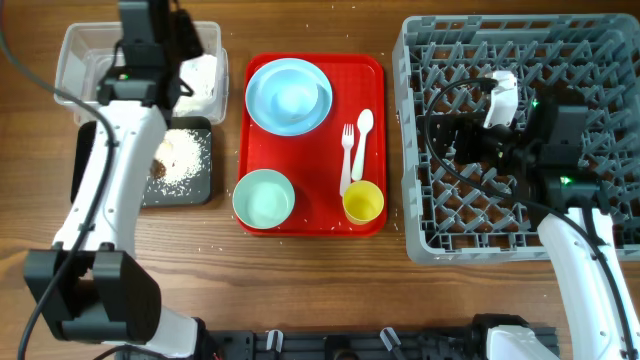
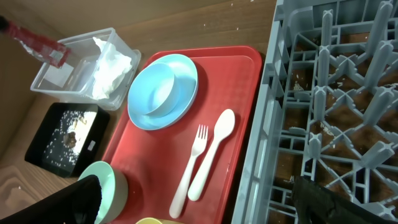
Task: Sort waste into correct bins and load items into the dishwasher rack
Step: 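Drop the red wrapper into the clear plastic bin, then grasp the yellow cup with the left gripper and lift it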
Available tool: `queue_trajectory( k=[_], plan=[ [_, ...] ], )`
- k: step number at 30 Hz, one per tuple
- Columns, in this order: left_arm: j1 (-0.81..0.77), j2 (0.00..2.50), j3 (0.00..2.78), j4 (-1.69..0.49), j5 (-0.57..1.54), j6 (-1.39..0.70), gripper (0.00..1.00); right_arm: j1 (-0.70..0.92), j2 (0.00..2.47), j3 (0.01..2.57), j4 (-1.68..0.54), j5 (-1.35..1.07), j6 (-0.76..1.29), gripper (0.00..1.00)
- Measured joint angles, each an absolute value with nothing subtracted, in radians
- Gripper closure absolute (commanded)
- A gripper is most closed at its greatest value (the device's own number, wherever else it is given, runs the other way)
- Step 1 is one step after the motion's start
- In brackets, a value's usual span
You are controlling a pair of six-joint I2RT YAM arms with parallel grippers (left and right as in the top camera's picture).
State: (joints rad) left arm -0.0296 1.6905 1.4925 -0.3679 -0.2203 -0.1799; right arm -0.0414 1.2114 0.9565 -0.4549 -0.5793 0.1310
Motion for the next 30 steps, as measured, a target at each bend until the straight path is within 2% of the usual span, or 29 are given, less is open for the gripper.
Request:
queue_trajectory(
  k=[1, 3, 4, 7, 8, 17, 21, 23, 27, 30],
  plan=[
    [-0.015, 1.692, 1.493, -0.368, -0.221, -0.18, 0.94, -0.041, 1.211, 0.957, -0.455, -0.579, 0.131, 0.0],
    [0.003, 1.703, 1.493, -0.355, -0.221, -0.178, 0.82, -0.041, 1.211, 0.957, -0.455, -0.579, 0.131, 0.0],
    [0.008, 1.713, 1.493, -0.349, -0.221, -0.174, 0.66, -0.041, 1.211, 0.957, -0.455, -0.579, 0.131, 0.0],
    [0.014, 1.763, 1.494, -0.332, -0.223, -0.17, 0.39, -0.041, 1.211, 0.957, -0.455, -0.579, 0.131, 0.0],
    [0.014, 1.794, 1.494, -0.331, -0.224, -0.171, 0.32, -0.041, 1.211, 0.957, -0.455, -0.579, 0.131, 0.0],
    [0.013, 1.833, 1.494, -0.387, -0.18, -0.169, 0.28, -0.041, 1.211, 0.957, -0.455, -0.579, 0.131, 0.0],
    [-0.01, 1.779, 1.494, -0.534, -0.057, -0.169, 0.27, -0.041, 1.211, 0.957, -0.453, -0.579, 0.131, 0.0],
    [-0.038, 1.744, 1.496, -0.631, 0.027, -0.169, 0.31, -0.041, 1.211, 0.957, -0.452, -0.579, 0.131, 0.0],
    [-0.13, 1.706, 1.499, -0.815, 0.202, -0.169, 0.33, -0.041, 1.211, 0.957, -0.448, -0.579, 0.131, 0.0],
    [-0.218, 1.714, 1.494, -0.881, 0.316, -0.169, 0.3, -0.041, 1.212, 0.957, -0.439, -0.579, 0.131, 0.0]
  ],
)
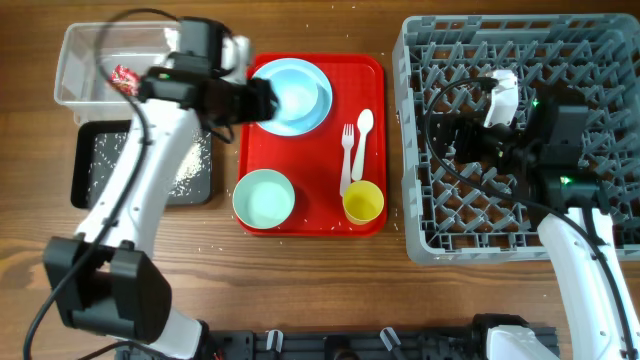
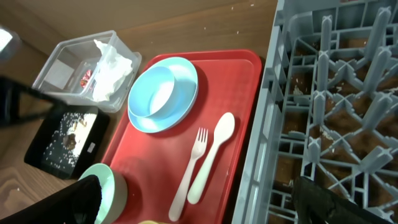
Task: Sort waste into correct bins and load items into the dishwasher rack
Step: 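Grasp the yellow cup with the left gripper and lift it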
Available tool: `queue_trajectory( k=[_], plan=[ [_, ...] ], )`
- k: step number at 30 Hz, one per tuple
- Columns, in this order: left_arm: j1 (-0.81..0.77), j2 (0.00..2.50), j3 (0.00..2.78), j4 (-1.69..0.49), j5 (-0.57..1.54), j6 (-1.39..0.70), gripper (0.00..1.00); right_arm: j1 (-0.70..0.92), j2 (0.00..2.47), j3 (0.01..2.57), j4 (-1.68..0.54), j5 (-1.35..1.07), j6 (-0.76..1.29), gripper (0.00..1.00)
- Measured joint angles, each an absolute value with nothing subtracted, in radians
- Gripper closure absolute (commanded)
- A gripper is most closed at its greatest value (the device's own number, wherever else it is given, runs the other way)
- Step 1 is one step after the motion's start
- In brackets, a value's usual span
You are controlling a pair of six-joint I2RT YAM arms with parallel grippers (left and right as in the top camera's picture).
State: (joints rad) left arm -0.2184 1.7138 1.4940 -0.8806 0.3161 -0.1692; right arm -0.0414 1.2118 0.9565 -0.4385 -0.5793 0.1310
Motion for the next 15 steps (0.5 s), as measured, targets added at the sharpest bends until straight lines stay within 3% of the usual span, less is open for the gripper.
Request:
queue_trajectory(
  k=[10, 13, 15],
  plan=[
    [-0.522, 1.811, 1.426, -0.874, 0.406, -0.169, 0.22, -0.041, 1.212, 0.957, -0.427, -0.579, 0.131, 0.0],
    [-0.578, 1.86, 1.422, -0.918, 0.39, -0.169, 0.23, -0.041, 1.212, 0.957, -0.427, -0.579, 0.131, 0.0],
    [-0.601, 1.884, 1.421, -0.926, 0.385, -0.169, 0.3, -0.041, 1.212, 0.957, -0.427, -0.579, 0.131, 0.0]
  ],
)
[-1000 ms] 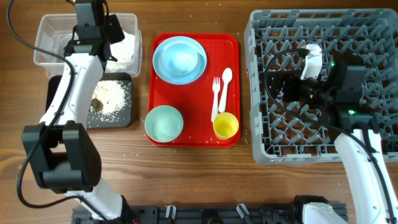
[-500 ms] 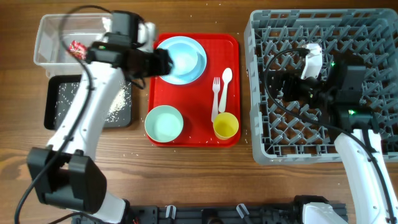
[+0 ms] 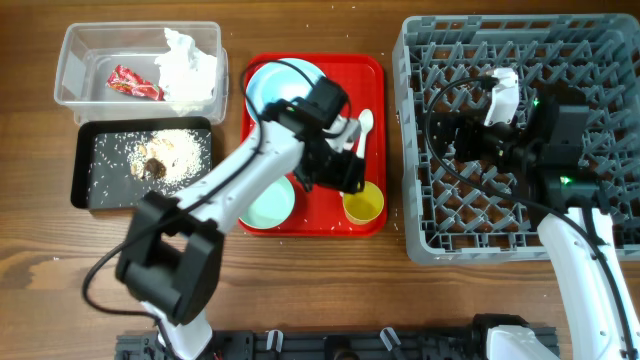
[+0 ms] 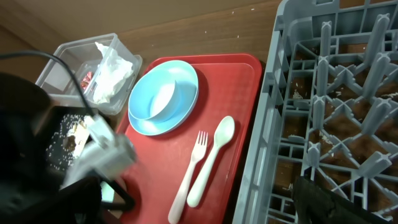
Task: Sort waste into correct bins and load items into the dishwasher rack
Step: 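Grasp the yellow cup with the left gripper and lift it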
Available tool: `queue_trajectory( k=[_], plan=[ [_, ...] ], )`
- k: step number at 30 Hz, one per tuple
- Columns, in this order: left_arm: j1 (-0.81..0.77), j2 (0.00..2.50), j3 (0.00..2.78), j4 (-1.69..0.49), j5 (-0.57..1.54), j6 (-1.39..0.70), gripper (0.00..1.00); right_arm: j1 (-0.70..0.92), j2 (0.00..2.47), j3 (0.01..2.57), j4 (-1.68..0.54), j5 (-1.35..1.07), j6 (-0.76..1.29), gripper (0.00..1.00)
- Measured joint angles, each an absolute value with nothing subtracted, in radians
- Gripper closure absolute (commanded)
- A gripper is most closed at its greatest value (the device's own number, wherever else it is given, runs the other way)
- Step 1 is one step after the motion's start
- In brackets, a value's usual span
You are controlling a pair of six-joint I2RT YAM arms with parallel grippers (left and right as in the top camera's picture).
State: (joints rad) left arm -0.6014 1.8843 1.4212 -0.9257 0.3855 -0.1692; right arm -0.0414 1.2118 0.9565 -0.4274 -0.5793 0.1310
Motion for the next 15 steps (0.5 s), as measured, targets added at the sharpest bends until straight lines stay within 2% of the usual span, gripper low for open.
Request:
queue_trajectory(
  k=[2, 4, 8, 15],
  plan=[
    [-0.631, 1.915, 1.42, -0.929, 0.372, -0.169, 0.38, -0.041, 1.212, 0.957, -0.431, -0.579, 0.131, 0.0],
    [-0.656, 1.939, 1.418, -0.935, 0.358, -0.168, 0.52, -0.041, 1.212, 0.957, -0.435, -0.579, 0.131, 0.0],
    [-0.667, 1.96, 1.417, -0.936, 0.341, -0.172, 0.94, -0.041, 1.212, 0.957, -0.442, -0.579, 0.131, 0.0],
    [-0.645, 1.963, 1.416, -0.974, 0.327, -0.174, 0.96, -0.041, 1.212, 0.957, -0.451, -0.585, 0.131, 0.0]
  ],
)
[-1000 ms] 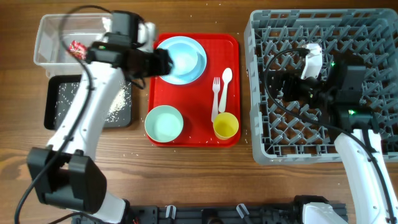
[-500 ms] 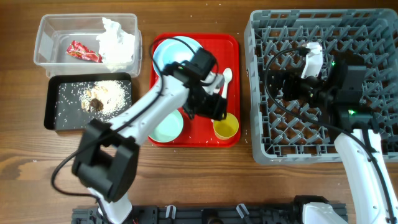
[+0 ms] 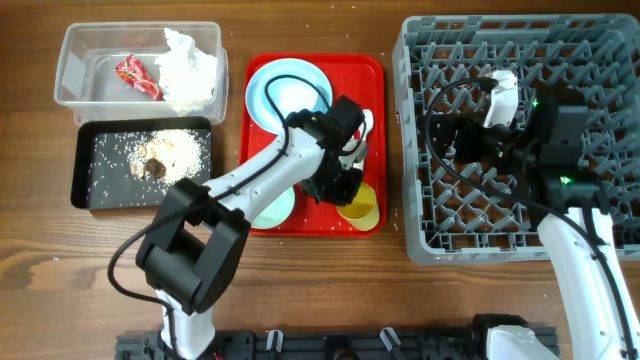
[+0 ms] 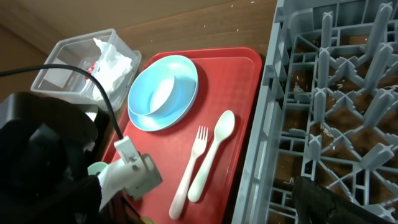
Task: Sort waste into correct bins and load items into the dishwasher rack
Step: 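Grasp the yellow cup with the left gripper and lift it, then hand the yellow cup from the left gripper to the right gripper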
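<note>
My left gripper [image 3: 336, 186] hangs low over the red tray [image 3: 375, 70], just left of the yellow cup [image 3: 364, 206]; its dark fingers blur together, so their state is unclear. The arm covers part of the green bowl [image 3: 258, 205] and the white fork [image 3: 347, 138]; the white spoon [image 3: 366, 122] lies beside it. A blue bowl on a blue plate [image 3: 285, 95] sits at the tray's far end. My right gripper [image 4: 196, 190] is open over the grey dish rack [image 3: 520, 60], with nothing between its fingers [image 4: 84, 198].
A clear bin [image 3: 90, 45] at the far left holds a red wrapper [image 3: 137, 77] and white tissue [image 3: 188, 65]. Below it a black tray [image 3: 90, 180] carries rice and food scraps. Rice grains dot the wooden table.
My left gripper has shifted slightly nearer the yellow cup, and the arm now lies more along the tray. The right arm has not moved.
My left gripper was over the clear bin with the red wrapper in it. A second later the wrapper lay in the bin and the gripper was over the blue plate. Then it was above the fork and cup, and now beside the yellow cup.
</note>
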Available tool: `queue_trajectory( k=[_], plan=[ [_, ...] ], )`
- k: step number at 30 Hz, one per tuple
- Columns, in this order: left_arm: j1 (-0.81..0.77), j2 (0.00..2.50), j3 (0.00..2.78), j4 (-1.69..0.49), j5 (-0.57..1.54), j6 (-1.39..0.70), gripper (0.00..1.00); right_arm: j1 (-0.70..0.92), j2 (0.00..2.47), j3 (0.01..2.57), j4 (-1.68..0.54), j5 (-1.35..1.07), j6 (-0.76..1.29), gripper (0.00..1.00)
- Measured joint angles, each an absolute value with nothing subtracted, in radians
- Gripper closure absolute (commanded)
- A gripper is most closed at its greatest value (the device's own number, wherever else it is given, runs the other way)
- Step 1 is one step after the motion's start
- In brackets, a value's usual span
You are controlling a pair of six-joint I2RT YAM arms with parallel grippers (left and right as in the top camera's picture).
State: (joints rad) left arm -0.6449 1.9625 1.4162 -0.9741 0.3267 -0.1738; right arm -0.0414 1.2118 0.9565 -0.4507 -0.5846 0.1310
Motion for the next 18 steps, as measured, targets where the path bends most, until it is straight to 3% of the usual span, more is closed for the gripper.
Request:
queue_trajectory(
  k=[7, 18],
  plan=[
    [-0.503, 1.941, 1.414, -0.983, 0.468, -0.161, 0.96, -0.041, 1.213, 0.957, -0.445, -0.672, 0.156, 0.0],
    [-0.229, 1.836, 1.413, -0.795, 1.185, -0.1, 0.96, 0.039, 1.307, 0.957, -0.199, -0.991, 0.21, 0.0]
  ],
)
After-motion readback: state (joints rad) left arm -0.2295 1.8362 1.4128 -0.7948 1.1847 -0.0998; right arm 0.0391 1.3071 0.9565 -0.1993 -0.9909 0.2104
